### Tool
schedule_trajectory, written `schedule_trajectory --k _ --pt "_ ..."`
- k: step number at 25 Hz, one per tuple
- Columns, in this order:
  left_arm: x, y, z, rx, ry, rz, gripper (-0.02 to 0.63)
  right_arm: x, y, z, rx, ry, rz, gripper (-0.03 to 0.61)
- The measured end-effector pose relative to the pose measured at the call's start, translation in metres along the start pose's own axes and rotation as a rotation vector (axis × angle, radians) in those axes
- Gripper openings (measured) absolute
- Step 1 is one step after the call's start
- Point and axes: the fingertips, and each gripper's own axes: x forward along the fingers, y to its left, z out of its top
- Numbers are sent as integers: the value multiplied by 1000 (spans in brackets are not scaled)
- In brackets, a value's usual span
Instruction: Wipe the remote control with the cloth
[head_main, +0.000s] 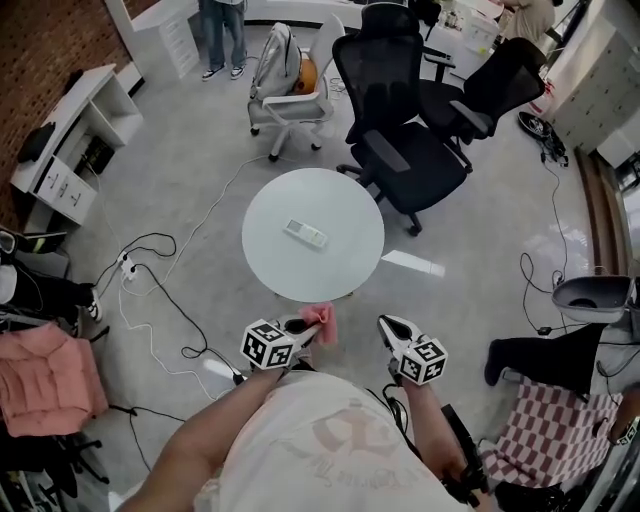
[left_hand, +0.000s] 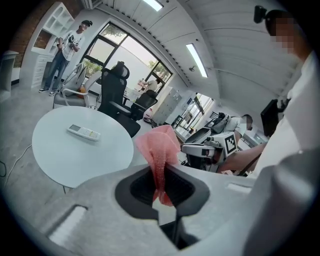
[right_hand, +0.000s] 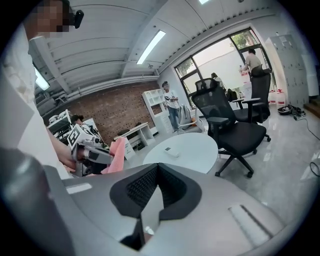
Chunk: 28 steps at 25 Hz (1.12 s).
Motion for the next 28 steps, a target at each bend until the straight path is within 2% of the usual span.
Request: schedule_trajectory --k 5,14,19,24,28 --pt "6 31 32 12 17 -30 18 36 -7 33 -20 0 -20 8" --pt "6 80 66 -16 8 -29 18 91 -14 60 -96 72 -5 8" --pt "-2 95 69 -70 -14 4 18 116 -18 66 -130 127 31 8" --pt "-1 120 66 -130 -17 71 18 143 -30 67 -154 175 78 8" --pt "7 137 82 -171 -31 115 18 165 -42 67 -213 230 128 9"
